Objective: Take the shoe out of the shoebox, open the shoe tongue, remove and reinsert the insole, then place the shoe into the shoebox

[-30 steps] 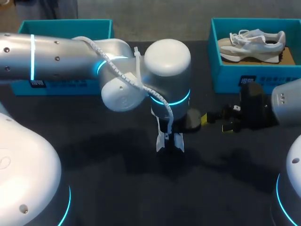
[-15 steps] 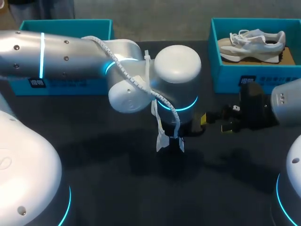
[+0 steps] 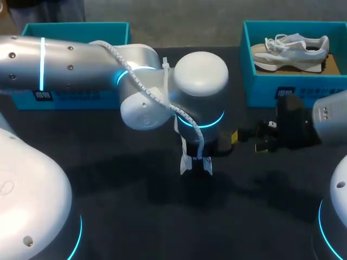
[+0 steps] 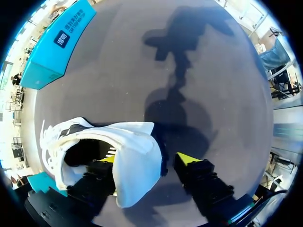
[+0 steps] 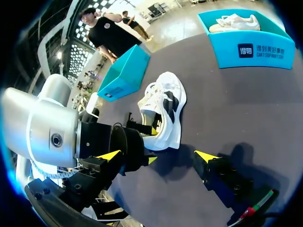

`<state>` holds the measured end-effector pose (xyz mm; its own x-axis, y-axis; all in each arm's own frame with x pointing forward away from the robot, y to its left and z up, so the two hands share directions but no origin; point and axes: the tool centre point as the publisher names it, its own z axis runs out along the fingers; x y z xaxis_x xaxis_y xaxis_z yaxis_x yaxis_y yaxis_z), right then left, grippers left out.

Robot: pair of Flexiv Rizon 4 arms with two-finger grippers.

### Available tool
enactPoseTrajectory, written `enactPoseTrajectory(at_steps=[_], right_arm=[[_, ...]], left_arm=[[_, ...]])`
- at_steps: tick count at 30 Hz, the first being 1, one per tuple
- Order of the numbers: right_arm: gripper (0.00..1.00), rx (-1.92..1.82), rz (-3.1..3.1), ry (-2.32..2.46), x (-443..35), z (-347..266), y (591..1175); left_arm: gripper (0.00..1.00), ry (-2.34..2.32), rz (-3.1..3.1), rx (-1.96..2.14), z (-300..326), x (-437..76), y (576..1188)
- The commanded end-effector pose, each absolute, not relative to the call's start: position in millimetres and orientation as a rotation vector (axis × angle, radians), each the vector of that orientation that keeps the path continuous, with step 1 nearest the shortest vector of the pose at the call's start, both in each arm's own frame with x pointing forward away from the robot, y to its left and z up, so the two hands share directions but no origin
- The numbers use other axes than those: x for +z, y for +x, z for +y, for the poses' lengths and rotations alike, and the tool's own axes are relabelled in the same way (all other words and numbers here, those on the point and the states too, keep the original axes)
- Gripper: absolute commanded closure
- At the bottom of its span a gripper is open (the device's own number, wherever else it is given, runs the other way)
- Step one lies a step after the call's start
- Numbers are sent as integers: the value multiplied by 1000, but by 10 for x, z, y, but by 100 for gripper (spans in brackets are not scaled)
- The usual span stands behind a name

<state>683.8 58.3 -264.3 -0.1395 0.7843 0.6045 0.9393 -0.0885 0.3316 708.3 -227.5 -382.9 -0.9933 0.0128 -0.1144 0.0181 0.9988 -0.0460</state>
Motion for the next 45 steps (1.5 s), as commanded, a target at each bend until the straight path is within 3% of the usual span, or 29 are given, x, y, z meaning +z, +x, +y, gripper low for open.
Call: enactPoseTrajectory(at_steps=[1,3,5,7,9,45], right_arm=[[0,-1043,-1959,-1910,-2650,609,6829],[0,-1043,-1959,-1910,-2650,609,6829],[0,-1043,-1959,-1910,-2650,609,6829],[0,-1043,-1959,-1910,-2650,609,6829],[0,-1043,-1959,-1910,-2650,609,6829],[0,-1043,-1959,-1910,-2650,609,6829]], left_arm=[[55,31,3027,-78,-2234,-3801,7080],[60,33,3030,-76,-2234,-3802,7084],[75,31,3032,-78,-2231,-3803,7086],[83,28,3034,-80,-2226,-3803,7087],[100,26,3034,-80,-2216,-3802,7088],[100,77,3099,-85,-2037,-3600,6959]])
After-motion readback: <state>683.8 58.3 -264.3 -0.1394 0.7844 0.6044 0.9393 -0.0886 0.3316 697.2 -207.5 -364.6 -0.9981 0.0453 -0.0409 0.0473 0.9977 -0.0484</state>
